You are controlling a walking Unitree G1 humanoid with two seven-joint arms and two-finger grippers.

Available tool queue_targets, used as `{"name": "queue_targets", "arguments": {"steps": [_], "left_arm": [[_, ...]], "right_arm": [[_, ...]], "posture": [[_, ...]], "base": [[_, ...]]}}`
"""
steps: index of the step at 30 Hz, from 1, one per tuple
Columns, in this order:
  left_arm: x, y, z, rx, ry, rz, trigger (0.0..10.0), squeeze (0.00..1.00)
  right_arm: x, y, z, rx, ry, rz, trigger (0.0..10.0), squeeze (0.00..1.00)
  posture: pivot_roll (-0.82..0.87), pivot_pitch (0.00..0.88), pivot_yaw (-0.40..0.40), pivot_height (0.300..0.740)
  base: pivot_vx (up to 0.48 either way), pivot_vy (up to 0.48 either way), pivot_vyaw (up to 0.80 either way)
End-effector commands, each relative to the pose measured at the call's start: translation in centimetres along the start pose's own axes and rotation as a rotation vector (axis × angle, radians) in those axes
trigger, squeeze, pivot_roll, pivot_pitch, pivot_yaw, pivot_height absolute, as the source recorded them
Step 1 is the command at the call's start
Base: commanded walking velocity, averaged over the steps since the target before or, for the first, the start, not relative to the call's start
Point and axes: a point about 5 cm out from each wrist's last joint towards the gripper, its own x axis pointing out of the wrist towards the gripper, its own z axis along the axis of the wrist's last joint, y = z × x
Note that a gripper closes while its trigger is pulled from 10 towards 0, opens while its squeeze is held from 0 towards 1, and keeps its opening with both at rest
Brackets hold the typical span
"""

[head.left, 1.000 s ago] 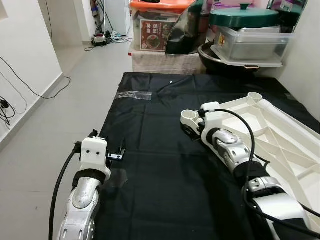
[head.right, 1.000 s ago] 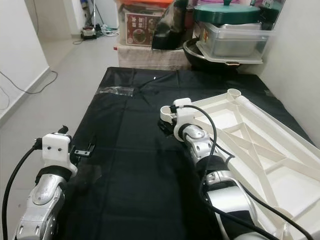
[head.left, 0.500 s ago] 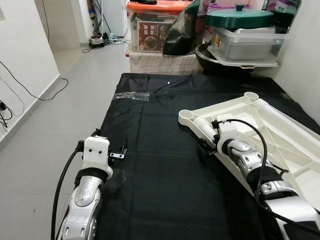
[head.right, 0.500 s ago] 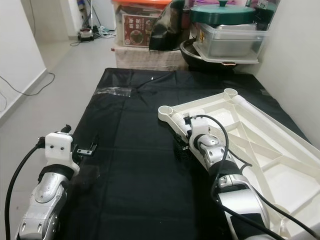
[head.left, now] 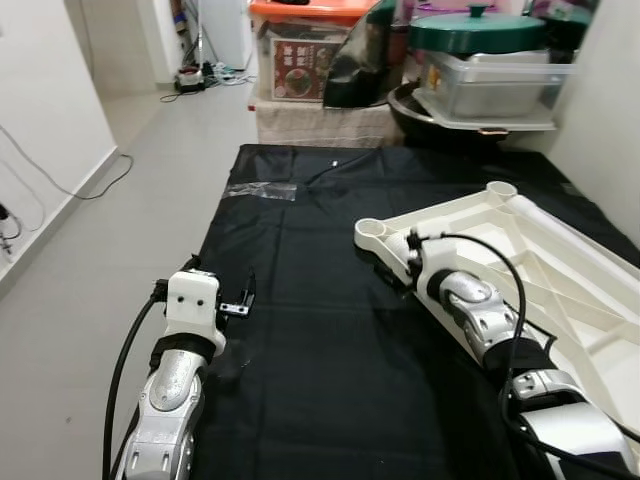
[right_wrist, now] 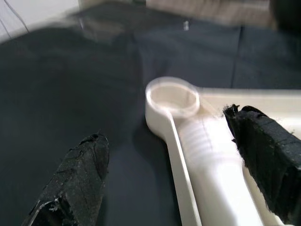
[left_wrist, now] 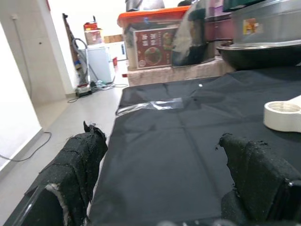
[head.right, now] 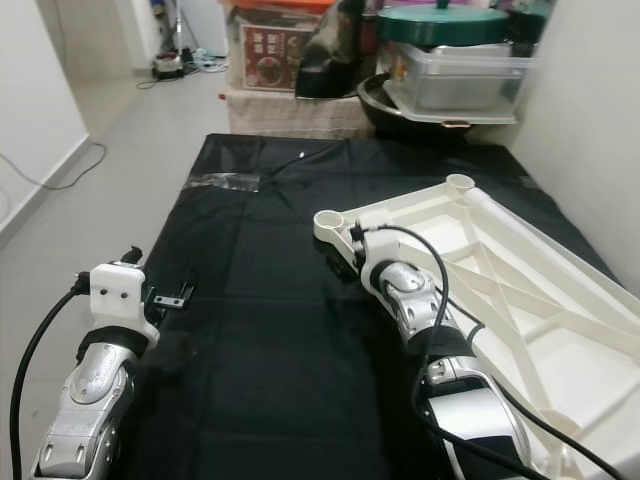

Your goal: Building children table

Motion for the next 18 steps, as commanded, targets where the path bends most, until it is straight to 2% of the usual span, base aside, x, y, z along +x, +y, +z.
{"name": "queue_targets", "arguments": {"steps": [1,4,5,7,10,18], "left_arm": [[-0.1,0.2,-0.4,-0.003,0.013,-0.004,10.0,0.0],[-0.1,0.2,-0.4,-0.003,0.013,-0.004,10.0,0.0],[-0.1,0.2,-0.5,-0.002,0.015,-0.004,10.0,0.0],[-0.1,0.2,-0.6,-0.002,0.019,-0.006,10.0,0.0],[0.0,-0.1,-0.6,-0.006,0.019,-0.019,10.0,0.0],[0.0,0.0,-0.8,-0.007,0.023,-0.017,10.0,0.0]], "right_arm": [[-0.3,0.6,-0.8,0.021,0.007,0.008,10.0,0.0],[-0.3,0.6,-0.8,0.021,0.007,0.008,10.0,0.0],[-0.5,1.2,-1.4,0.022,0.025,0.045,10.0,0.0],[-0.7,1.5,-2.1,0.024,0.057,0.064,10.0,0.0],[-1.5,0.7,-3.5,0.043,0.134,0.05,10.0,0.0],[-2.4,0.4,-4.7,0.039,0.187,0.081,10.0,0.0]], "posture": [[0.01,0.0,-0.069,0.74],[0.01,0.0,-0.069,0.74],[0.0,0.0,-0.063,0.74],[0.0,0.0,-0.059,0.74],[-0.01,0.0,-0.051,0.74],[-0.02,0.0,-0.057,0.74]], "base": [[0.0,0.0,0.0],[0.0,0.0,0.0],[0.0,0.0,0.0],[0.0,0.0,0.0],[0.0,0.0,0.0],[0.0,0.0,0.0]]}}
